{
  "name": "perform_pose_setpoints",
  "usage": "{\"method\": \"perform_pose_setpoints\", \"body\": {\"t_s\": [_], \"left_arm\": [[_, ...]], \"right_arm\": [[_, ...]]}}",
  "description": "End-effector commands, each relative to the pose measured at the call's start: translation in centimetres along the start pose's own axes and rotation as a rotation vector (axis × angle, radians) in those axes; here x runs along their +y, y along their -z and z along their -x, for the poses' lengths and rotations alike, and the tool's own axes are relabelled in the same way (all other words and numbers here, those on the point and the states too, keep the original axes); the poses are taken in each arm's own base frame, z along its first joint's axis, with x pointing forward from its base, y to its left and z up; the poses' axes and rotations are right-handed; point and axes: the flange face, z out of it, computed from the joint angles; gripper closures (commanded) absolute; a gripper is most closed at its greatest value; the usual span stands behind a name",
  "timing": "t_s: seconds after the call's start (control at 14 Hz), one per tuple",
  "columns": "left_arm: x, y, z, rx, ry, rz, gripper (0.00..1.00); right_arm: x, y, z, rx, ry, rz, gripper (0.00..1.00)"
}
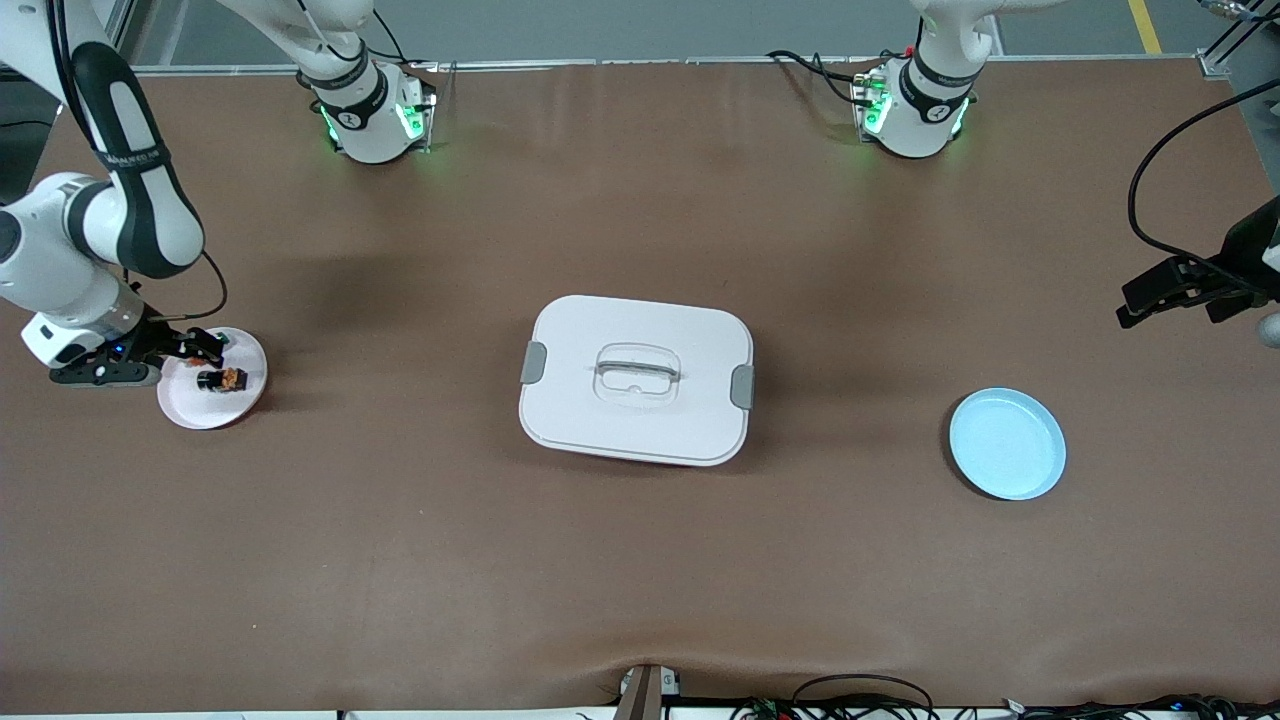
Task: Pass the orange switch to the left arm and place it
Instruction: 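Reach the right gripper down to the orange switch on the white plate, then close the right gripper on the orange switch and lift it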
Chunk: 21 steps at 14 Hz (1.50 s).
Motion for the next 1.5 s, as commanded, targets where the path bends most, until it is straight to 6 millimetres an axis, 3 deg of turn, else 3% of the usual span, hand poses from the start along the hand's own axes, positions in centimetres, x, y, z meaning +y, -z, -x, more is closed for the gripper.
{"method": "perform_pose_setpoints", "body": {"t_s": [0.0, 0.21, 1.43], "left_arm": [[-0.2, 0.4, 0.2, -0.002, -0.014, -0.002, 0.0], [-0.2, 0.4, 0.2, -0.002, -0.014, -0.002, 0.0], [-0.3, 0.4, 0.2, -0.002, -0.011, 0.0, 0.0]], "right_arm": [[0.2, -2.5, 0.4, 0.009, 0.014, 0.006, 0.0], [-0.1, -4.3, 0.6, 0.002, 0.018, 0.003, 0.0], [0.3, -5.8, -0.9, 0.001, 0.021, 0.006, 0.0]]}}
